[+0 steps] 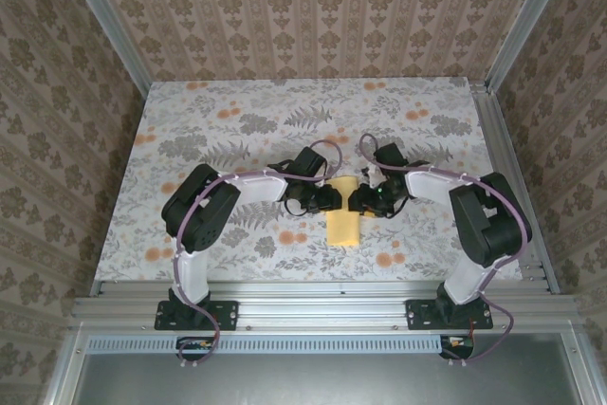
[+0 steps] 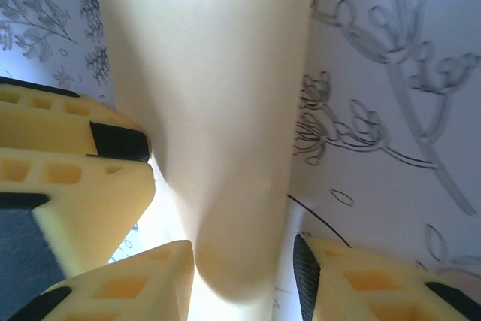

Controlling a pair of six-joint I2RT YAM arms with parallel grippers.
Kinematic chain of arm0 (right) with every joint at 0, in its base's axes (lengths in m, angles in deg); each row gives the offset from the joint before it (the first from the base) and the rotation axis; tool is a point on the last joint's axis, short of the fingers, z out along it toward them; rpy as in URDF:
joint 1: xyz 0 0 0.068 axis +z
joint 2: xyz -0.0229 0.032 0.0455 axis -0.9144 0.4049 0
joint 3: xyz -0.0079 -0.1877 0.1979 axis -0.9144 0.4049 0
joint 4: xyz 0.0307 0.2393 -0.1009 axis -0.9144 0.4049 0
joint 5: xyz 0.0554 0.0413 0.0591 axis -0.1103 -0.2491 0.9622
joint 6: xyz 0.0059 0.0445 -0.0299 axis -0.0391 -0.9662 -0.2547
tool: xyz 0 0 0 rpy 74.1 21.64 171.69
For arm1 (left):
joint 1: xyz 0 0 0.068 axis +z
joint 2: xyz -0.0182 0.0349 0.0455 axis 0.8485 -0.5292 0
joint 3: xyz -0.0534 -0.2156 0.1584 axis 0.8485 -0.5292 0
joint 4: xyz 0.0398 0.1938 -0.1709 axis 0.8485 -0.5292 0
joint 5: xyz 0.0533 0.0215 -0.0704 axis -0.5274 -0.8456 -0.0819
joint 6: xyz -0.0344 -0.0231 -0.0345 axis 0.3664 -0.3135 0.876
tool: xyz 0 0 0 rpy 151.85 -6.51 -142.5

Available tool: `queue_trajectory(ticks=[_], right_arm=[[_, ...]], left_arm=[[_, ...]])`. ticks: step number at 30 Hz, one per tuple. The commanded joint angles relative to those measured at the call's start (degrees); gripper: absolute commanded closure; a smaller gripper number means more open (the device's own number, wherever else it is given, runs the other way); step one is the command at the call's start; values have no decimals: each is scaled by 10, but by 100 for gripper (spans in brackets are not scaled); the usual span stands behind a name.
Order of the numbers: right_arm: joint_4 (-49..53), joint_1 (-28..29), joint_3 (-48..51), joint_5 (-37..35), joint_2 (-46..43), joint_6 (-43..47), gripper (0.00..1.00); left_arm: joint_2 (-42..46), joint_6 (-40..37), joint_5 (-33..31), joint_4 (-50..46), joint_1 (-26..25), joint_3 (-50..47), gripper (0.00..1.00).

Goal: Fold a paper plane with a square sheet of paper (pick it up from the middle)

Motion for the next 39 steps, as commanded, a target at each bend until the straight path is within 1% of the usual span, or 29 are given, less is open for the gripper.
queue_trajectory(ticks=[1, 3, 4, 7, 11, 15, 19, 25, 34, 39], right_arm=[[22, -13, 13, -9, -60, 3, 57], [-2, -16, 29, 26, -83, -12, 57], [-26, -18, 42, 50, -94, -26, 59], [-91, -19, 70, 100, -114, -70, 70], [-144, -18, 85, 121, -97, -103, 81], [-170, -12, 77, 124, -61, -110, 86], [-157, -11, 59, 114, -20, -89, 88], [-149, -12, 56, 95, 21, -62, 88], [-113, -22, 56, 60, 47, -18, 88], [-96, -26, 56, 53, 48, -4, 88]], left_arm=[[-25, -21, -26, -49, -4, -18, 69], [-28, -25, -28, -50, -4, -18, 69], [-30, -26, -30, -53, -4, -18, 69], [-34, -30, -34, -57, -5, -19, 70], [-39, -33, -35, -55, -6, -19, 70], [-42, -33, -35, -55, -7, -21, 69], [-44, -36, -39, -58, -7, -20, 70], [-49, -38, -40, -63, -7, -21, 70], [-55, -45, -42, -74, -6, -20, 70], [-55, -48, -44, -78, -5, -22, 70]])
